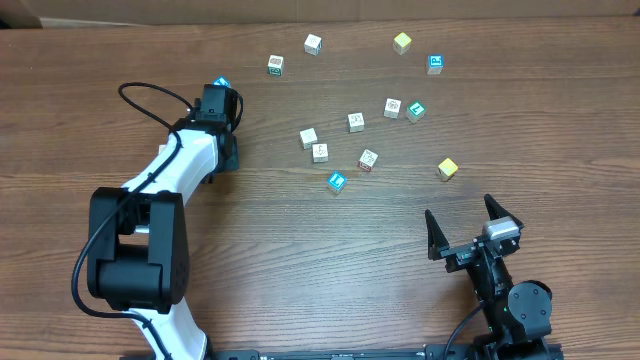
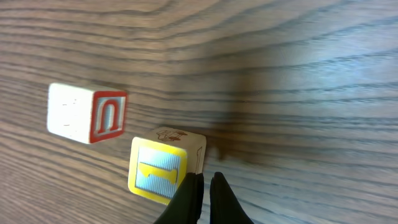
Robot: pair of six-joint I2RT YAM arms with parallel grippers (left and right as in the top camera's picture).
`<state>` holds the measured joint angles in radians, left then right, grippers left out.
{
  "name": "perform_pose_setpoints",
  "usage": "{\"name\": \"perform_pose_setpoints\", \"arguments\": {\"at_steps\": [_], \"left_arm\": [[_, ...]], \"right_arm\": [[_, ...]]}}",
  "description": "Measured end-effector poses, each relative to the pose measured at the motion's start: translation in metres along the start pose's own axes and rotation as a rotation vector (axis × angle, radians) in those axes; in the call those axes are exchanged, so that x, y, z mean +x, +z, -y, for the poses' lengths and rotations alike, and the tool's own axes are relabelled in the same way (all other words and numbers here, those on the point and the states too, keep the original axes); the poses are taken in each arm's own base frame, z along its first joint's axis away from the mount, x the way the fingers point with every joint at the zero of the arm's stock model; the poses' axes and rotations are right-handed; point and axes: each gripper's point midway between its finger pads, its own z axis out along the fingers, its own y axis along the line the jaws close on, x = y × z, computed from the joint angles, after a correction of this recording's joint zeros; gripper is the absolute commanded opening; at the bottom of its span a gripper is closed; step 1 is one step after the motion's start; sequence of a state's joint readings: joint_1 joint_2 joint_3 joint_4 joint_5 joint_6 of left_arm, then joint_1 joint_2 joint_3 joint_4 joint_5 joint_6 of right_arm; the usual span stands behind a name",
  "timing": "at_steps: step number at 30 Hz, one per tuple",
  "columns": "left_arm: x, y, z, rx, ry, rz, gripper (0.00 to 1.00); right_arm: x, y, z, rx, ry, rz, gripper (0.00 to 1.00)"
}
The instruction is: Form a horizontal line
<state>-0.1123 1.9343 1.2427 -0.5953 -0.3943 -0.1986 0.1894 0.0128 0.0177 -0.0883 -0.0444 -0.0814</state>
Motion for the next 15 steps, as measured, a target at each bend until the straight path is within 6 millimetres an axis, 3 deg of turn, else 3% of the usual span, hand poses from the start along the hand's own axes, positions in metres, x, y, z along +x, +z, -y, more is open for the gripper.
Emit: {"name": "perform_pose_setpoints", "arguments": {"at_steps": [12,15], "left_arm": [[-0.0003,0.0020,-0.0062,-0.008,-0.013,-0.004,0.06],[0.0023,0.0020,-0.0064,-0.008,-0.008,-0.014,0.13]], "right_arm": [[0.0000,0.0000,-0.0001,0.000,0.000,0.000,1.00],[0.0000,0.0000,-0.0001,0.000,0.000,0.000,1.00]]}}
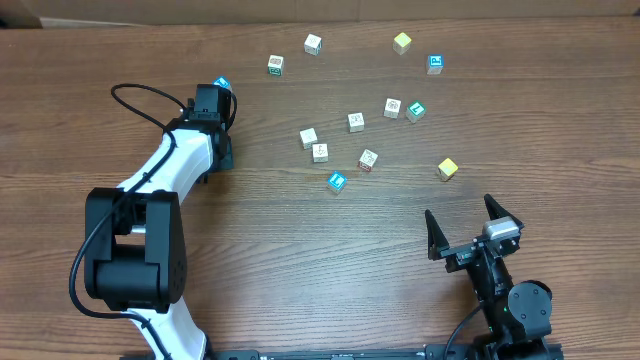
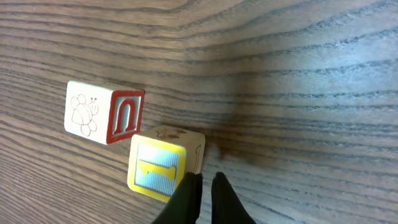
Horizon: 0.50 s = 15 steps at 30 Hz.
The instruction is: Form a horizontal line
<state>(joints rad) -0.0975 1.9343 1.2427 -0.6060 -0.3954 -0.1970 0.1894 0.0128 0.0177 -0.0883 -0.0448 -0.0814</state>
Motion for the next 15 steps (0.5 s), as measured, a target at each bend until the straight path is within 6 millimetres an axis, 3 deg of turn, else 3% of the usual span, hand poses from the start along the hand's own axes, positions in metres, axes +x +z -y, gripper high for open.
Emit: {"name": "perform_pose_setpoints", "arguments": {"at_steps": [7,10,15], "left_arm": [[0.027,-0.002,0.014,0.100,0.127,-0.111,0.18],[0.032,-0.003,0.019,0.133,0.158,-0.129,0.04],[0.034,-0.004,0.020,0.141,0.188,-0.136,0.04]], "right_arm": [[0.000,0.000,0.000,0.000,0.000,0.000,1.00],[0.000,0.000,0.000,0.000,0.000,0.000,1.00],[0.000,0.000,0.000,0.000,0.000,0.000,1.00]]}}
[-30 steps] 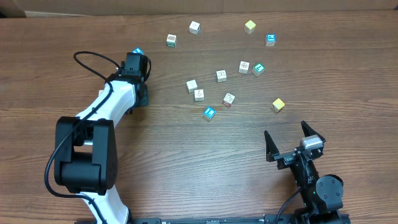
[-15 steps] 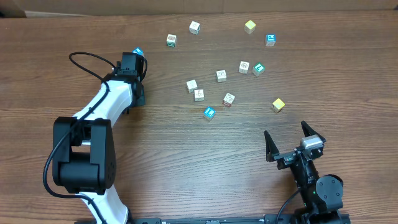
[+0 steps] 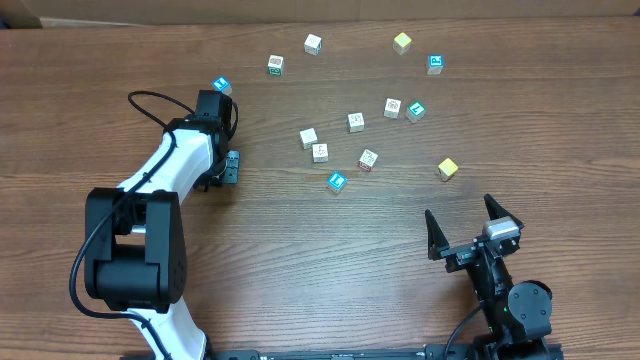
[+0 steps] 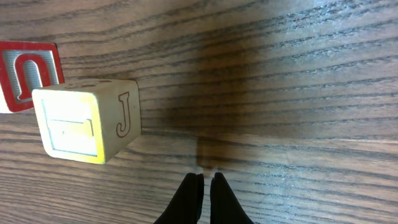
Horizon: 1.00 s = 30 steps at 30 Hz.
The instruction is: Form a horizontal line
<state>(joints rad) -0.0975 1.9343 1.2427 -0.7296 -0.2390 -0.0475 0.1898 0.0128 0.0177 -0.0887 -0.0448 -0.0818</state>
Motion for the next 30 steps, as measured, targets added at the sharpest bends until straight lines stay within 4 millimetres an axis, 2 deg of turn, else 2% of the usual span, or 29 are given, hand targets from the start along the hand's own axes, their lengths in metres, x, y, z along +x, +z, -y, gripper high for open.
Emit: {"name": "perform_pose_setpoints", "arguments": {"at_steps": [4,11,24,30], "left_arm": [[0.000,0.000,-0.001,-0.006,0.000,0.000,0.04],[-0.002,-0.001,-0.017,-0.096,-0.079,0.011,0.07],[0.003,0.002,-0.036,-0.130,-0.154,-0.006,0.06],[0.003,0.003,-0.041,-0.133,-0.167,-0.007,0.10]], "right_arm": [[0.000,0.000,0.000,0.000,0.000,0.000,1.00],[0.000,0.000,0.000,0.001,0.001,0.000,1.00],[0.000,0.000,0.000,0.000,0.000,0.000,1.00],[0.000,0.000,0.000,0.000,0.000,0.000,1.00]]}}
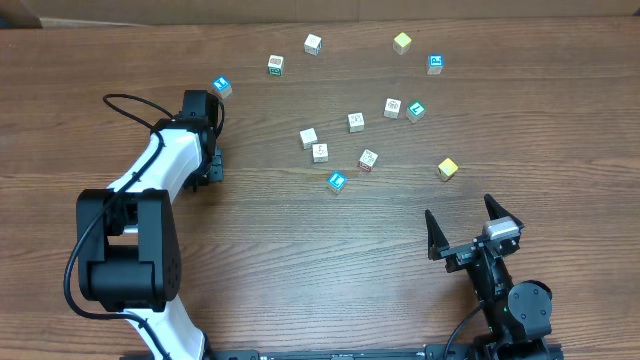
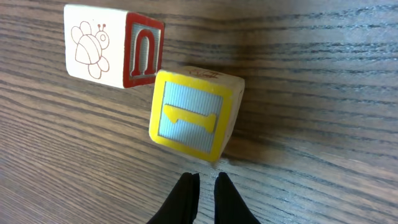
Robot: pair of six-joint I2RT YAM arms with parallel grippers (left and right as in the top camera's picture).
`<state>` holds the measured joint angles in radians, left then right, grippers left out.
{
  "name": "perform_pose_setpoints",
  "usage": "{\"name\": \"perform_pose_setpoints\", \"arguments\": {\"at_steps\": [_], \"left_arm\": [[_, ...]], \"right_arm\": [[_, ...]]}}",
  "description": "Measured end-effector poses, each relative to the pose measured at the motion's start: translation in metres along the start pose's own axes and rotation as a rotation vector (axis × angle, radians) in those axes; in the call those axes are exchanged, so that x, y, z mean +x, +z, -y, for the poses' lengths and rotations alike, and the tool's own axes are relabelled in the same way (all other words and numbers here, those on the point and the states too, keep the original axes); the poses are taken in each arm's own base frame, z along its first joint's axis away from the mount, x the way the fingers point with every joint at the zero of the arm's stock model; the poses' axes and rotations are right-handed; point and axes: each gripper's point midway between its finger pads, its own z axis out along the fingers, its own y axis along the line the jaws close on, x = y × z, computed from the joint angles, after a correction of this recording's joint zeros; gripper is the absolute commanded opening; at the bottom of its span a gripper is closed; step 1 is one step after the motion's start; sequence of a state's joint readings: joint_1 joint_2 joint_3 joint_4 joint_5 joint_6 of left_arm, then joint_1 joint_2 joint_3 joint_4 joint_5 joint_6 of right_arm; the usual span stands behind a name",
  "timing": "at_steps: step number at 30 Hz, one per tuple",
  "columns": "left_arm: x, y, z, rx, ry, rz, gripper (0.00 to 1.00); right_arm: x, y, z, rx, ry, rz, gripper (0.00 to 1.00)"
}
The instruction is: Form a horizontal line
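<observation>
In the left wrist view two letter blocks lie touching at a corner on the wooden table. One is a white block point(image 2: 115, 48) with a bee drawing and a red U. The other is a yellow-framed block point(image 2: 194, 115) with a blue face, turned slightly askew. My left gripper point(image 2: 203, 178) is shut and holds nothing, its tips just short of the yellow-framed block's near corner. Overhead, the left gripper point(image 1: 210, 170) sits at the table's left, and I cannot pick out those two blocks there. My right gripper point(image 1: 468, 228) rests open at the front right.
Several more blocks lie scattered across the far middle: a blue one point(image 1: 221, 86) near the left arm, white ones point(image 1: 313, 44) point(image 1: 308, 137), a blue one point(image 1: 336, 182), yellow ones point(image 1: 402, 42) point(image 1: 447, 169). The table's far edge point(image 1: 330, 18) runs along the top.
The left arm has shifted left overhead. In its wrist view the yellow-framed block went from the left side, J face showing, to just ahead of the shut fingertips, and the bee block is now whole.
The shut left fingertips first stood against the yellow-framed block, with the U block a gap to its left. Then the two blocks stood close together. Then the fingertips were off to the right of both. Now they stand behind the yellow-framed block. The right arm stayed still.
</observation>
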<state>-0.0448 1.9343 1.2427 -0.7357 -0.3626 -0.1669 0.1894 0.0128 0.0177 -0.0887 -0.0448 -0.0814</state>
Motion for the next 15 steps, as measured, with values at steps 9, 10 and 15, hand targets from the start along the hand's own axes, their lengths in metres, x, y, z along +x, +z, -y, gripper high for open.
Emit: {"name": "perform_pose_setpoints", "arguments": {"at_steps": [9,10,15], "left_arm": [[-0.0069,-0.0001,0.0009,0.004,-0.028,0.028,0.11],[-0.0070,-0.0001,0.0009,0.004,-0.029,0.028,0.11],[-0.0103,0.0008,-0.0015,0.004,-0.041,0.038,0.10]], "right_arm": [[0.0000,0.0000,0.0000,0.000,0.000,0.000,1.00],[0.0000,0.0000,-0.0001,0.000,0.000,0.000,1.00],[-0.0002,0.0000,-0.0001,0.000,0.000,0.001,1.00]]}}
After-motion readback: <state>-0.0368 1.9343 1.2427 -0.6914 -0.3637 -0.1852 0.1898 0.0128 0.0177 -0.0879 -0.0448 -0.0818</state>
